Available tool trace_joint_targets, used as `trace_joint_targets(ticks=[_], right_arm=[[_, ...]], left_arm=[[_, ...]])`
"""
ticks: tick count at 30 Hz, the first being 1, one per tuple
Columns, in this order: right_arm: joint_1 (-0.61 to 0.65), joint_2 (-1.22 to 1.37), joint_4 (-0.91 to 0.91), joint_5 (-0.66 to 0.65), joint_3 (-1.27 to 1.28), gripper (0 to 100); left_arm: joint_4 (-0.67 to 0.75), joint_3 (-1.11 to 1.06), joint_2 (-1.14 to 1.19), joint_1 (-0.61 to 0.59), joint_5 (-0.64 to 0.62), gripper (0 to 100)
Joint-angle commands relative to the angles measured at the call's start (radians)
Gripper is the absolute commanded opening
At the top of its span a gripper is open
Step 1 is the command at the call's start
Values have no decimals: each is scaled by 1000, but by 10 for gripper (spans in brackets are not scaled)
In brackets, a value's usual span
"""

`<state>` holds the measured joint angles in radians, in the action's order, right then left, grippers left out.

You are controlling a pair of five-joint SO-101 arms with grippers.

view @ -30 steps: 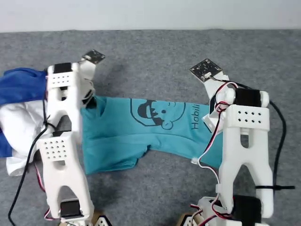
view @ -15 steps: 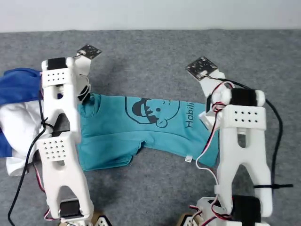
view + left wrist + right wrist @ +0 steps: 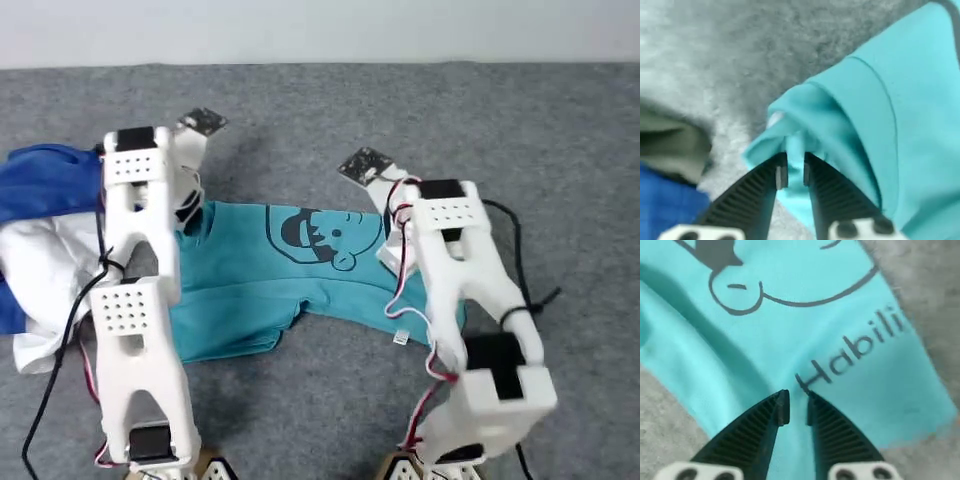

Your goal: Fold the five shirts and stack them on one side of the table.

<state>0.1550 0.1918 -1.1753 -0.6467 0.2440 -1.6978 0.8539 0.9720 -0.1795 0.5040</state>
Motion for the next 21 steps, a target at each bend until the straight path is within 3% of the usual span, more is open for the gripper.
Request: trace_joint_targets(ticks=[1, 13, 21], right_arm=[[-4, 51, 15, 5, -43, 16], [-160, 228, -101, -46, -219, 10], [-154, 228, -124, -48, -250, 10]], left_arm=[[-5, 68, 11, -12, -3, 70], [-20, 338, 95, -144, -3, 70], [-60, 278, 20, -89, -9, 70]])
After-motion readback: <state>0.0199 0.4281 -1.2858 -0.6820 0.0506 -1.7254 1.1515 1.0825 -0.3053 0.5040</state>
